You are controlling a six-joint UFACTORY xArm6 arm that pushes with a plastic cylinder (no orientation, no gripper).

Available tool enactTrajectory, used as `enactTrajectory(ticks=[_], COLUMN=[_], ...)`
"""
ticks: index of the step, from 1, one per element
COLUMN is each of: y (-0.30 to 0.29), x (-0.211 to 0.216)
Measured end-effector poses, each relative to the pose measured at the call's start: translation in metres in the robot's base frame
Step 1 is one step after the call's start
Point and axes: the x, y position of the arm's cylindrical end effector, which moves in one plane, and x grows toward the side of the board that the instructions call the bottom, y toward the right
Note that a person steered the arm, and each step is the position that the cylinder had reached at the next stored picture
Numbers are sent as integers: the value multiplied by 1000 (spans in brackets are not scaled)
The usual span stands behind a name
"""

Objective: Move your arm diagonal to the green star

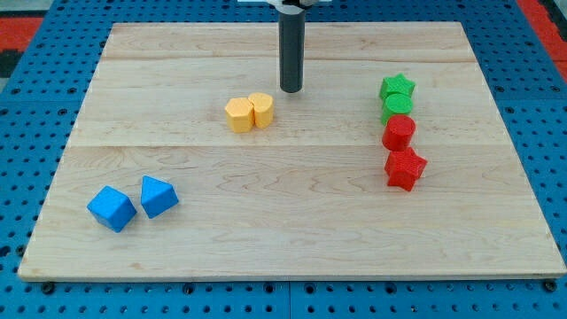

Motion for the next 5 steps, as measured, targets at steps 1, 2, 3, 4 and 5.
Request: enactTrajectory(ticks=[1, 2, 3, 4, 5], y=[-2, -2, 0, 18, 19], x=[-4, -5, -5, -7, -10])
